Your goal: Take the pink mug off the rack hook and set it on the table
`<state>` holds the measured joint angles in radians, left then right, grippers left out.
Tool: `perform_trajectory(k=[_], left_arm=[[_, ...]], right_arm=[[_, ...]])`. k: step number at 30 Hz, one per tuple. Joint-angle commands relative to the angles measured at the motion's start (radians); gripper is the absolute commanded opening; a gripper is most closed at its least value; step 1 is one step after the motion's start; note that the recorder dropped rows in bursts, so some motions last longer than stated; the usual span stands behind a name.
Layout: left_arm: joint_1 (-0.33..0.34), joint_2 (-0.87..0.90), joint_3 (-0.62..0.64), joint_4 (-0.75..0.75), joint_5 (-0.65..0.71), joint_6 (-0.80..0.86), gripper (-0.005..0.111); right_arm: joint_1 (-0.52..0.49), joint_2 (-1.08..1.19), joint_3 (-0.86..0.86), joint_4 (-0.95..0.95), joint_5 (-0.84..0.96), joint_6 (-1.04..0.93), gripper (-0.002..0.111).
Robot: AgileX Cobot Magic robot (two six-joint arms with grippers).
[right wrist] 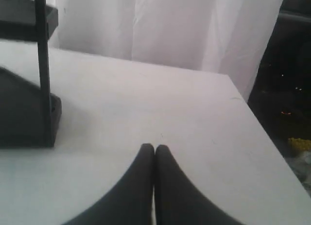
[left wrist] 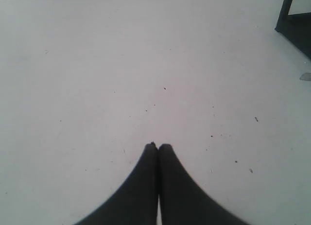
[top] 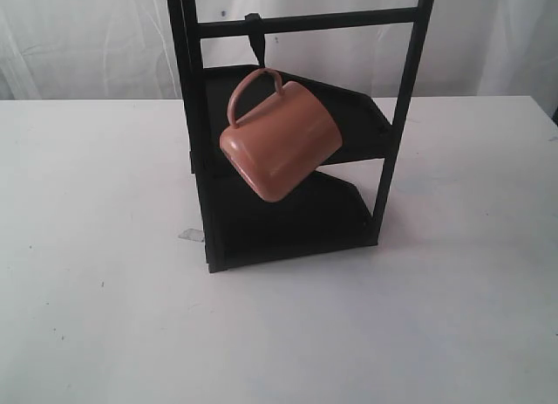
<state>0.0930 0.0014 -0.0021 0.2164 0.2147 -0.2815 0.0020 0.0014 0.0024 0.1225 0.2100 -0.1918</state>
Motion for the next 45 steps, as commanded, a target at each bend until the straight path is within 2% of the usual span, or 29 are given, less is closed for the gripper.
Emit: perform_trajectory(k=[1,3,9,13,16,22,29,35,45], left_arm=[[-0.006,-0.001,0.002,0.001,-0.004,-0.006,0.000],[-0.006,-0.001,0.002,0.001,-0.004,-0.006,0.000],[-0.006,-0.001,0.002,0.001,-0.004,-0.006,0.000],[-0.006,-0.001,0.002,0.001,-0.004,-0.006,0.000],[-0.006,-0.001,0.002,0.001,-0.004,-0.006,0.000],[-0.006,-0.001,0.002,0.001,-0.004,-0.006,0.000],[-0.006,-0.001,0.002,0.001,-0.004,-0.006,0.000],[-0.006,-0.001,0.002,0.001,-0.004,-0.006,0.000],[-0.006,-0.001,0.002,0.001,-0.004,-0.006,0.000]], right_arm=[[-0.002,-0.001,-0.002,0.120,-0.210,0.298,0.000],[-0.002,-0.001,-0.002,0.120,-0.272,0.328,0.000],[-0.002,-0.001,-0.002,0.120,-0.282,0.328,0.000],[-0.002,-0.001,-0.002,0.207,-0.376,0.407,0.000],[-0.002,-0.001,-0.061,0.197,-0.390,0.410,0.000],[-0.002,0.021,-0.203,0.175,-0.195,0.177,0.000],[-0.002,0.243,-0.274,0.096,-0.011,-0.175,0.000],[0.012,0.458,-0.315,0.144,-0.007,-0.164,0.000],[0.030,0.602,-0.417,0.221,0.198,-0.164,0.000]])
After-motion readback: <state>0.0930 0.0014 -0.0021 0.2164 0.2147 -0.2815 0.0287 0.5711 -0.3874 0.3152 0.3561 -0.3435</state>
